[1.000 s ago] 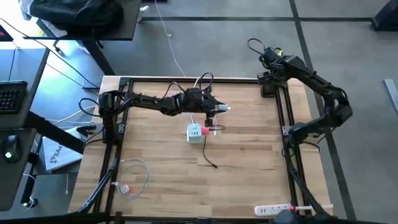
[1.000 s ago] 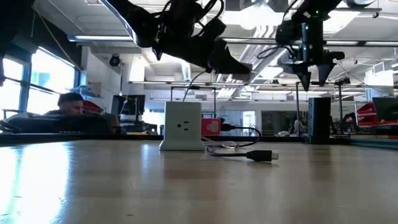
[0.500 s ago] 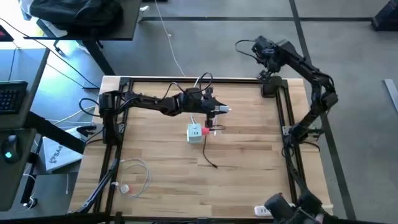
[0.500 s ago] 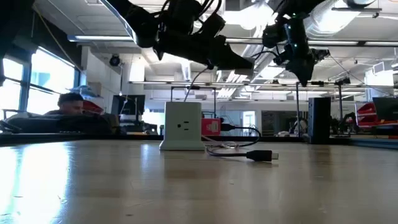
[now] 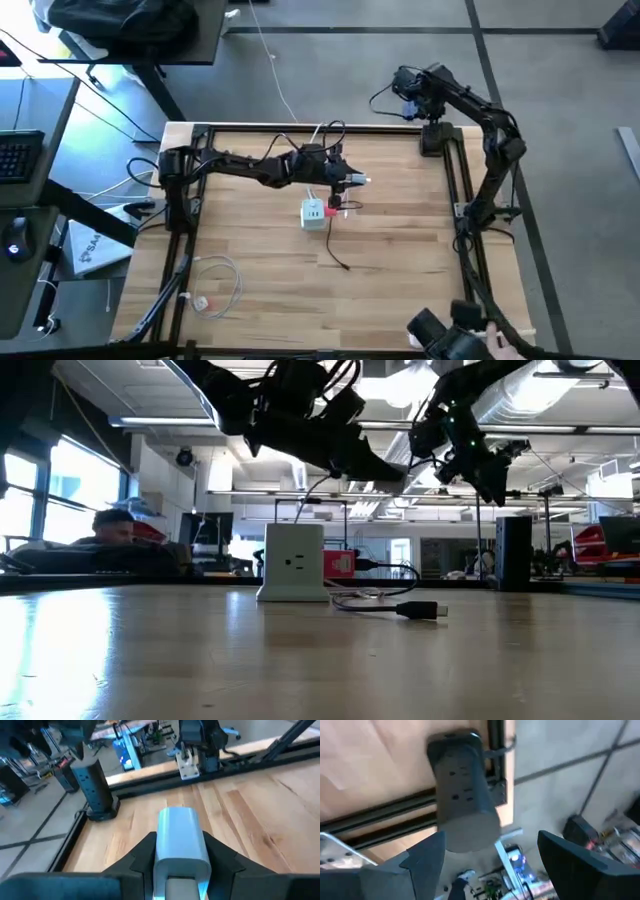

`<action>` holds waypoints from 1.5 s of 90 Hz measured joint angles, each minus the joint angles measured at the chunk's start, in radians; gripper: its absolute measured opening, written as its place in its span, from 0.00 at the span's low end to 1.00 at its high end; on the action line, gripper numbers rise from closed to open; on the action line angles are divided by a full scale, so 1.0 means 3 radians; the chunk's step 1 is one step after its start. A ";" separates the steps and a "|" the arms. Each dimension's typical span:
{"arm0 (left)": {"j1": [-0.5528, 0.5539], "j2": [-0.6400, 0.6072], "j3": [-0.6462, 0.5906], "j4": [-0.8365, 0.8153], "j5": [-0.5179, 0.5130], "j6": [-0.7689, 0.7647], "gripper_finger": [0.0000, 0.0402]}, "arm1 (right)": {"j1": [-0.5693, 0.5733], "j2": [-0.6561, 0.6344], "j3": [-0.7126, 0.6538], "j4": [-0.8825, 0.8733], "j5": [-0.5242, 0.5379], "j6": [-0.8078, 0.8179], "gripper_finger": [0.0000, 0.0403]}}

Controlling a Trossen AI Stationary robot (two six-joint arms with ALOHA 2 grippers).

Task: Insert USB
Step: Insert the white charger adapter into the black outlet extension

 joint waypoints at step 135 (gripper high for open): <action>-0.0188 0.0000 0.0000 -0.0081 -0.0153 0.0007 0.24 | -0.0039 -0.0137 -0.0895 0.0656 0.0357 -0.0659 0.59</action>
